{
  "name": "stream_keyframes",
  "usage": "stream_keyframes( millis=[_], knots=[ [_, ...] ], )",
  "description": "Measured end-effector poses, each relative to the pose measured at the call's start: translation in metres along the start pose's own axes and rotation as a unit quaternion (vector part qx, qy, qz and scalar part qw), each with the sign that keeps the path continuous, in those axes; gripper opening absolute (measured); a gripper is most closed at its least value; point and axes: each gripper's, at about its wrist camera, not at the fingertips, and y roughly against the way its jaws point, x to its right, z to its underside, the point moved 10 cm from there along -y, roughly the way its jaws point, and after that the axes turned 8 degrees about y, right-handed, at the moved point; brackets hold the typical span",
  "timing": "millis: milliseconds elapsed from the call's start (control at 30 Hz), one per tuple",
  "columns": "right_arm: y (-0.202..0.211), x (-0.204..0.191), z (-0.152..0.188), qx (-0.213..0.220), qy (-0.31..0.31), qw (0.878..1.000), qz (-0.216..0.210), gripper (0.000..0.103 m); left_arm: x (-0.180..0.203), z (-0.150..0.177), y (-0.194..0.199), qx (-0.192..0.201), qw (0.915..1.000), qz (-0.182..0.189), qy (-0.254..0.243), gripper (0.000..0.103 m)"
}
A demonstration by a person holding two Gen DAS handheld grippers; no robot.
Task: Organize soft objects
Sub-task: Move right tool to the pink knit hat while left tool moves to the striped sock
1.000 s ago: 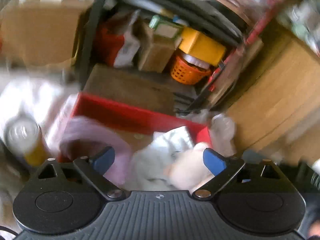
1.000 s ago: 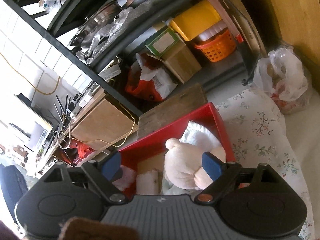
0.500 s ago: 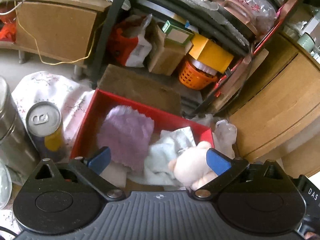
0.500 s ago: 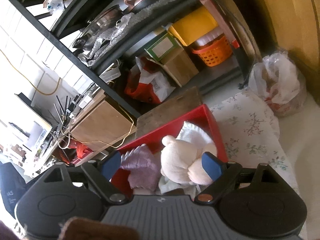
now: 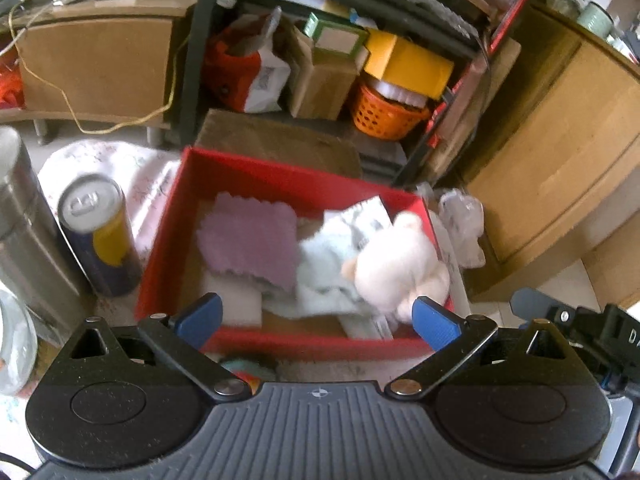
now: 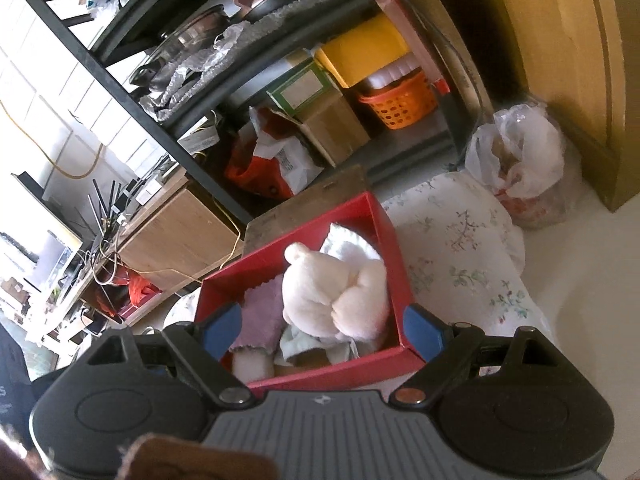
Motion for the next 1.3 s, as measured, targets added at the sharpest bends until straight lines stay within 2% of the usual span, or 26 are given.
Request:
stream_keyframes(
  millis=[233,467,600,1100,1300],
  knots=[
    [0.012,0.006,0.017,-0.011,-0.007,1.0,0.0,0.062,-0.003,0.025,-0.008,-0.03,0.9996,0.0,-0.002,0.095],
    [0.024,0.004,0.032,-0.021,-0.005,1.0,-0.013,0.062,-0.009,0.036,-0.017,-0.05,0.9987,-0.004,0.006,0.095],
    [0.027,0.004,0.044,-0.035,-0.007,0.999,-0.021,0.062,-0.011,0.04,-0.022,-0.06,0.9981,-0.005,0.012,0.095],
    [0.043,0.005,0.066,-0.045,-0.006,0.999,-0.026,0.062,-0.009,0.048,-0.035,-0.075,0.9971,-0.007,0.008,0.095],
    [0.041,0.007,0.071,-0.057,-0.003,0.998,-0.021,0.062,-0.01,0.053,-0.051,-0.088,0.9958,-0.023,0.004,0.095]
  ],
)
